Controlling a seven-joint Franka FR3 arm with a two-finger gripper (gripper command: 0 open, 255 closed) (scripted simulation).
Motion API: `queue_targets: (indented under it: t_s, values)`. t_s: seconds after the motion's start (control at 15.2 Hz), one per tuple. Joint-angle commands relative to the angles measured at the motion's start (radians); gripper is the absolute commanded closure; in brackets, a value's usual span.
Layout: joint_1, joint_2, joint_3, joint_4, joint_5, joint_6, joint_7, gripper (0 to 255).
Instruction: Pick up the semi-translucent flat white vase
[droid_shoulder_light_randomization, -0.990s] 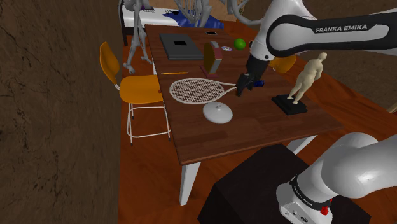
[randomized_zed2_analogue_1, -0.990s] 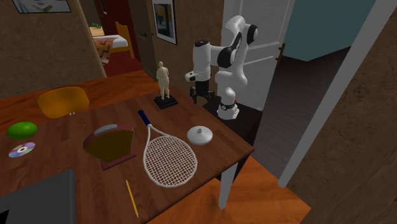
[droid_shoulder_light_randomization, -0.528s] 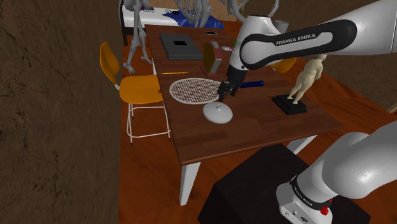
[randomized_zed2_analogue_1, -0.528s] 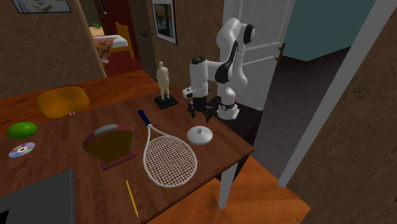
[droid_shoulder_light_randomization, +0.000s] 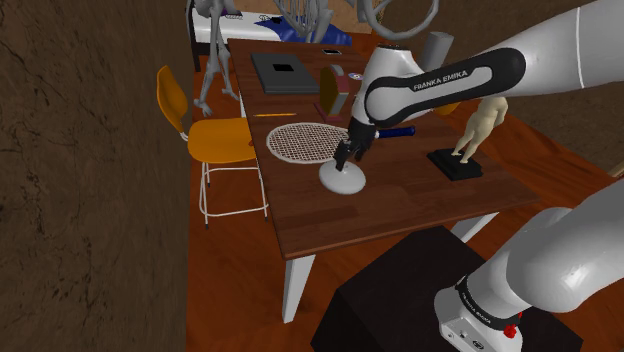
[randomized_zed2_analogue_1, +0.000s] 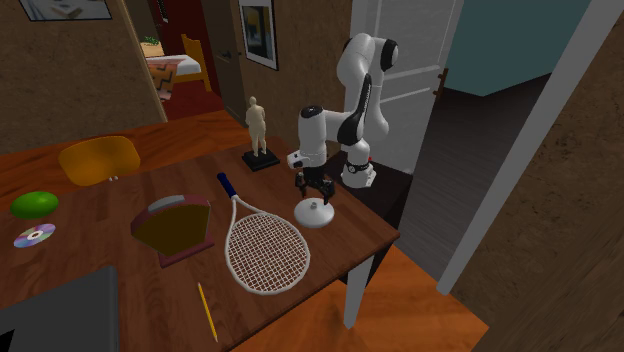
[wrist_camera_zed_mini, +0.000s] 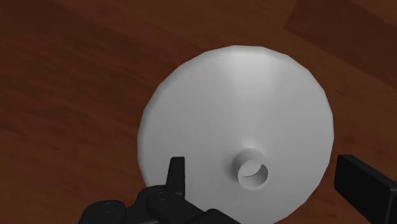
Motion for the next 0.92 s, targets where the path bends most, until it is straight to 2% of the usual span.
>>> queue_targets:
  t_s: [0.0,0.07,0.13,0.73,0.86]
  values:
    - [0.001,0.012,0.002,-0.006,0.001,0.019,0.001,0]
    - [0.001,0.012,0.002,-0.006,0.001,0.019,0.001,0]
    - [0.001,0.013,0.002,-0.006,0.001,0.019,0.001,255]
    - [0.001,0.012,0.002,-0.006,0.001,0.019,0.001,255]
    - [0.001,-0.004,0.001,0.007,-0.001,-0.01,0.003,255]
